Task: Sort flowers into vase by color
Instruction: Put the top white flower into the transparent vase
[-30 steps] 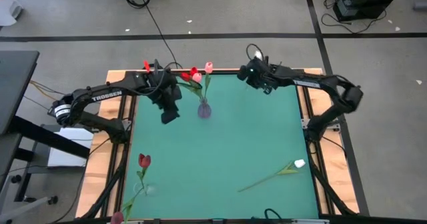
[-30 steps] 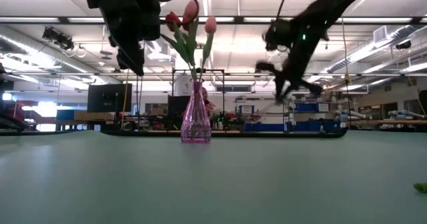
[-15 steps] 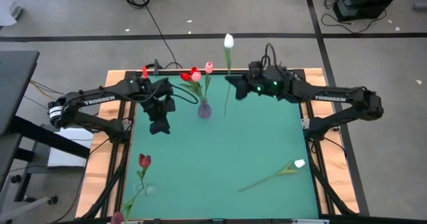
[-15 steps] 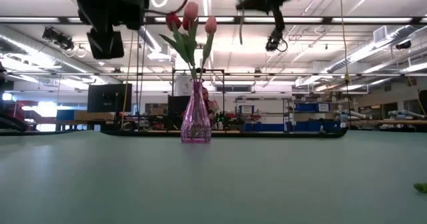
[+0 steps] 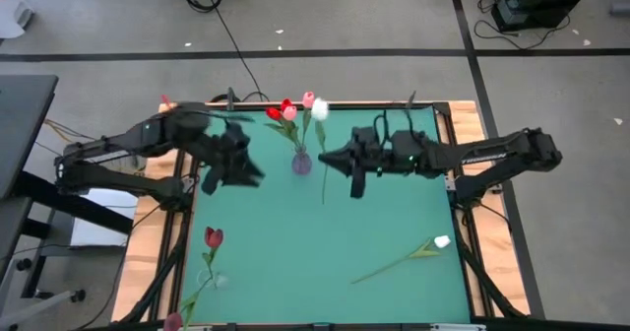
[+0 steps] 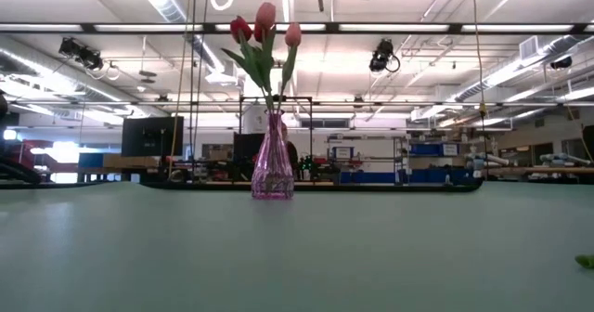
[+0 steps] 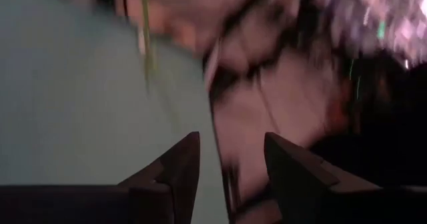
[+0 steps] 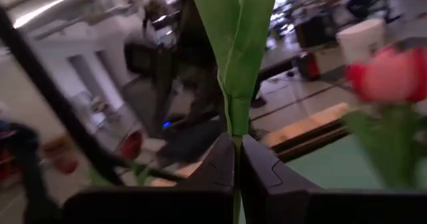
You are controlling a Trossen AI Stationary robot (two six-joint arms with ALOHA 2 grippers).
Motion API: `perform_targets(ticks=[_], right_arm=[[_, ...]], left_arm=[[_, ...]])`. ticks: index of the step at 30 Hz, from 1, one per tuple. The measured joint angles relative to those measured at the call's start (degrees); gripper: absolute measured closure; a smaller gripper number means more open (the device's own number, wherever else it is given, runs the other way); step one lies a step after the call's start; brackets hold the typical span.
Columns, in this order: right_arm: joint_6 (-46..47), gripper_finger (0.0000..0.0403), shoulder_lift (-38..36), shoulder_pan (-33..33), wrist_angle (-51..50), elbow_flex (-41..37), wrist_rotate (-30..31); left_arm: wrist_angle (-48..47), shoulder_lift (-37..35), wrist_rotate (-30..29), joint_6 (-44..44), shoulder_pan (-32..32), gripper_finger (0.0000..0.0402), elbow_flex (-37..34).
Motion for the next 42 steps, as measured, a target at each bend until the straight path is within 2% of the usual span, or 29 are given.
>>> perform_targets(ticks=[2, 5, 10, 16, 23, 31, 37, 42], right_arm=[[-0.06, 0.0393, 1.8, 1.66, 2.7, 0.01, 0.0], [-0.81, 0.0393, 4.19, 3.46, 4.59, 1.1, 0.7], [-1.96, 0.0392, 5.75, 4.55, 4.76, 3.26, 2.95], [-4.18, 0.0392, 5.29, 4.56, 4.88, 3.58, 3.33], [-4.2, 0.0392, 5.29, 4.73, 5.08, 3.54, 2.87], [-5.21, 0.0392, 5.18, 4.74, 4.79, 3.52, 2.61], [-9.13, 0.0392, 4.2, 5.43, 5.1, 3.45, 5.92], [-12.63, 0.0392, 2.39, 5.95, 6.44, 3.55, 2.2]], left_arm=[[9.7, -0.28, -7.49, -2.09, -2.31, 0.023, 0.0], [18.09, 0.99, -18.24, -2.27, -6.03, 0.0229, -0.02], [27.14, 5.87, -25.44, 3.51, -11.16, 0.0217, -0.16], [41.52, 13.52, -27.59, 8.04, -13.18, 0.0183, -0.15], [43.65, 16.44, -32.66, 9.33, -13.21, 0.0138, -0.15], [45.14, 17.29, -34.32, 9.22, -13.21, 0.0169, -0.15], [45.16, 16.83, -33.94, 9.0, -13.6, 0.0179, -0.13], [44.76, 16.59, -33.01, 11.34, -14.45, 0.0179, -0.13]])
